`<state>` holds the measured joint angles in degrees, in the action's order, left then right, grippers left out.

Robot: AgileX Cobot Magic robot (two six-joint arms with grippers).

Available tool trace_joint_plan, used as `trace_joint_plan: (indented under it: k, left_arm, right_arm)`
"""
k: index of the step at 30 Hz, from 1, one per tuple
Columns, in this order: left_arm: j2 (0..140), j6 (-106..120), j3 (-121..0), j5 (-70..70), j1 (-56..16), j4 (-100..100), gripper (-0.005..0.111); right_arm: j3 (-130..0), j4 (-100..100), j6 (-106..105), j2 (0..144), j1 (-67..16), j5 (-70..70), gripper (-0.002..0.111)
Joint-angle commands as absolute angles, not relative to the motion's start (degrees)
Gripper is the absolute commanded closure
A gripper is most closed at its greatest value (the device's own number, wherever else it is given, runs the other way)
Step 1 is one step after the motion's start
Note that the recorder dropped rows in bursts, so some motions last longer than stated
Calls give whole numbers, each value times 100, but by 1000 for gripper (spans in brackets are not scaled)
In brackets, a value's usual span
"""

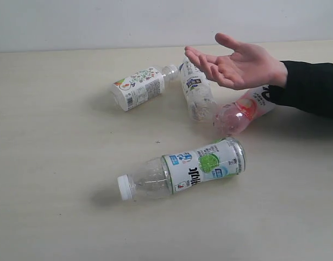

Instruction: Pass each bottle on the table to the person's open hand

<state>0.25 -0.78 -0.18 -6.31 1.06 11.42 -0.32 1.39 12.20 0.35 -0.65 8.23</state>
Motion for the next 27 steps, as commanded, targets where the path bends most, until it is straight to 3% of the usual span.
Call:
trace_joint_plan:
  k: [1,6,13,16,23,27]
  left_arm:
    - [0,85,0,-374,122,1255,107]
    - [0,-2787,0,649,122,711,107]
    - [0,-3649,0,2491,122,700,107]
    - [7,-4425,-99,2486,122,849,107]
    - [1840,-4838,-1605,2392,122,2319,107]
    - [3257,-5877,-2655,2149,122,4657,107]
  right_arm:
    - [0,143,1207,0,-73,760,108]
    - [0,143,1207,0,-73,760,108]
    - [0,143,1207,0,-73,760,108]
    - [0,143,1207,0,-73,760,108]
    - [0,143,1207,0,-73,760,108]
    - [0,143,1207,0,-73,760,108]
